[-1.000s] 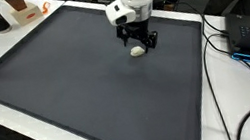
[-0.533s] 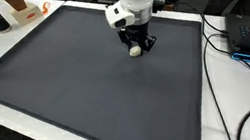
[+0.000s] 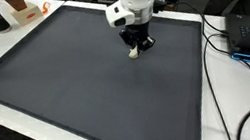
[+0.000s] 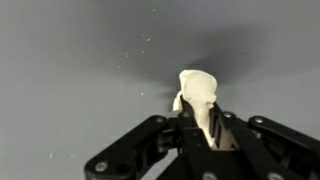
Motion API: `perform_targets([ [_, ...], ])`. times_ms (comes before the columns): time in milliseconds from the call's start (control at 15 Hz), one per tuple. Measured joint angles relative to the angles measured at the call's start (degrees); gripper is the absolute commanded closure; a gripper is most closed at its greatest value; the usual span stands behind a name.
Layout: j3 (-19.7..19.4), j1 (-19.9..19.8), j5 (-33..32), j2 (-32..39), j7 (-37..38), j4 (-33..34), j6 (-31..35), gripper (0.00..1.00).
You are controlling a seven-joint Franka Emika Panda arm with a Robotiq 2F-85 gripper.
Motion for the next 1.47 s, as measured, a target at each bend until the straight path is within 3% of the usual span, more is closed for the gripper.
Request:
perform_targets([
  [200, -0.1, 0.2, -0.1, 0.0, 0.6, 0.0, 0.0, 0.96],
  [267, -0.2, 0.3, -0.1, 0.0, 0.8, 0.0, 0.0, 0.60],
  [400, -0.4, 0.4, -0.2, 0.0, 0.8, 0.1, 0.0, 0.57],
  [933, -0.5, 0.9, -0.2, 0.0, 1.1, 0.3, 0.0, 0.00],
  [1467, -1.1, 1.7, -0.8, -0.2, 2.0, 0.3, -0.5, 0.00],
])
